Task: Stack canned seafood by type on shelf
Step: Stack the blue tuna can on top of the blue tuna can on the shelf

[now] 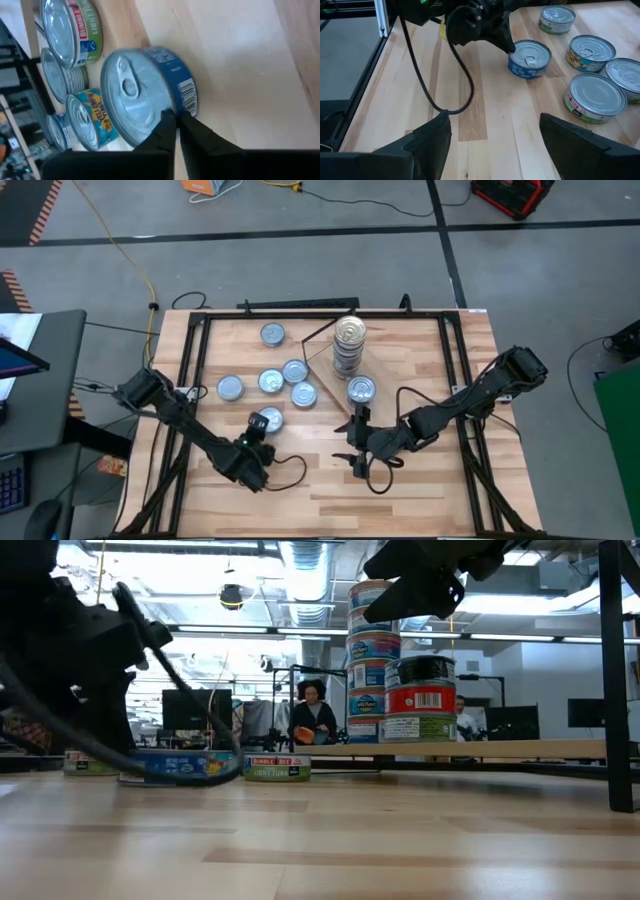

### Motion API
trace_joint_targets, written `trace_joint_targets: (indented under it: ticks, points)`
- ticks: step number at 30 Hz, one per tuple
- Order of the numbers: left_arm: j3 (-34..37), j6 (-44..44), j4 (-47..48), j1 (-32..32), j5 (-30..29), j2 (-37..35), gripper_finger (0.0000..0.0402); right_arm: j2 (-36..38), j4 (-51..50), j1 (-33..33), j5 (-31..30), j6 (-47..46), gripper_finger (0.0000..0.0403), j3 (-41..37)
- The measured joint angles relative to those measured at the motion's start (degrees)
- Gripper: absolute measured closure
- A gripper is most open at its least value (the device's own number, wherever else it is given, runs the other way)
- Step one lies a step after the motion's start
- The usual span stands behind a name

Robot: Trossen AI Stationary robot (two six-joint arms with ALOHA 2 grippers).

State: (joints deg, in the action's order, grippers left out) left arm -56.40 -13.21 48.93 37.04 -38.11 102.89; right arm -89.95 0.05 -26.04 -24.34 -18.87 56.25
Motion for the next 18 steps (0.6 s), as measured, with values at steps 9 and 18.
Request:
trace_joint_targets:
  ticks: [9,18]
  points:
    - [0.0,-4.9,0.3,0.8,1.0,0.0,0.0401,0.0,0.0,0.3,0.0,-0.2,0.0076,0.0]
    - [0.2,-8.8,1.0,1.5,6.7,0.4,0.04,0.0,0.7,0.4,0.0,-0.1,0.0076,0.0]
